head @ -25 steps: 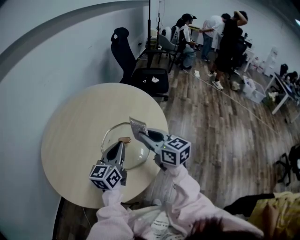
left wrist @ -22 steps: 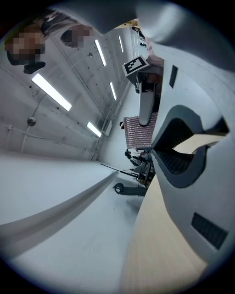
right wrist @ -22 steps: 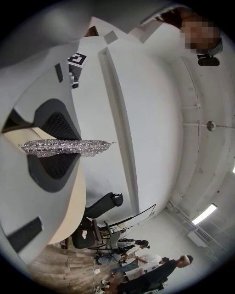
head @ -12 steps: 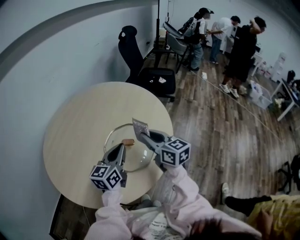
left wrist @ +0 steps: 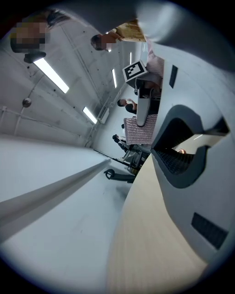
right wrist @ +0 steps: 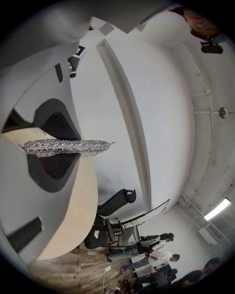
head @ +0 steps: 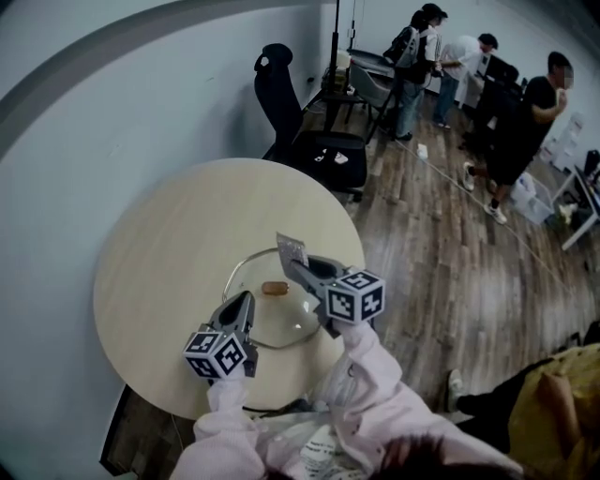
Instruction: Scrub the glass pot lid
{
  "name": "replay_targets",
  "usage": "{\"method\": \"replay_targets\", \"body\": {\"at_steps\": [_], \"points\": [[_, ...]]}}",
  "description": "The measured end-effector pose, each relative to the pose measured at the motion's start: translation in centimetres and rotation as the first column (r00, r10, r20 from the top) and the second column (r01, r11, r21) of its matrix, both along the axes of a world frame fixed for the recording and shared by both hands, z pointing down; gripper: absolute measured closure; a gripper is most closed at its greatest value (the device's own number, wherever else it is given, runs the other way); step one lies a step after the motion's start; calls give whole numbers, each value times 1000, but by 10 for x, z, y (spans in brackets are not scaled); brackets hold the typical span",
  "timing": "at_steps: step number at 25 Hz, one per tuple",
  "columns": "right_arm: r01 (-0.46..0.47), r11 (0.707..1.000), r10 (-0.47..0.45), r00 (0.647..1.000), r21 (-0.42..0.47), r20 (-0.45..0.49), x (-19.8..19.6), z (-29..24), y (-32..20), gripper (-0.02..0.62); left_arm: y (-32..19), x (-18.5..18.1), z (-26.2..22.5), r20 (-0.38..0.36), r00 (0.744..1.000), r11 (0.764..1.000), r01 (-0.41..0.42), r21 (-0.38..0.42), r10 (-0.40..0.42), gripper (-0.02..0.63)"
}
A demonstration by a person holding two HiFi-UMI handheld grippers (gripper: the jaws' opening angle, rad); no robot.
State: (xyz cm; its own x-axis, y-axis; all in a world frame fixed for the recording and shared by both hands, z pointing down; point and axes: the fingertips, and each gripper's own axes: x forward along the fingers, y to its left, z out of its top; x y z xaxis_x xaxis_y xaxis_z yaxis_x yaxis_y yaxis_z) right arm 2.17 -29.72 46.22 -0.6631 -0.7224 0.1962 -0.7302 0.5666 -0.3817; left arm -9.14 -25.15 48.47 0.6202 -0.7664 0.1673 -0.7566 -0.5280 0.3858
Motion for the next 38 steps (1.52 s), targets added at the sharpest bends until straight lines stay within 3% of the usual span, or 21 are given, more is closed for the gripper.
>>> {"method": "replay_targets", "body": {"at_steps": [8,18,34,38], "points": [[23,998,-28,996,-52,-89,-14,20,-23,518,-8,-6,19,-18,1000,999,-17,-51,16,607],[128,984,-156,957,-124,-244,-29,45,-48,518,-20,-13,37,-36,999,994,24,-109,-28,607],[194,940,-316,805,-280,-503,-32,93,-87,518,-26,-19,66,-53,991,971,105,-213,-119,607],[197,935,-337,749,-294,-570,-33,101,-92,518,-25,-21,69,-62,988,965,126,-229,-143,607]]}}
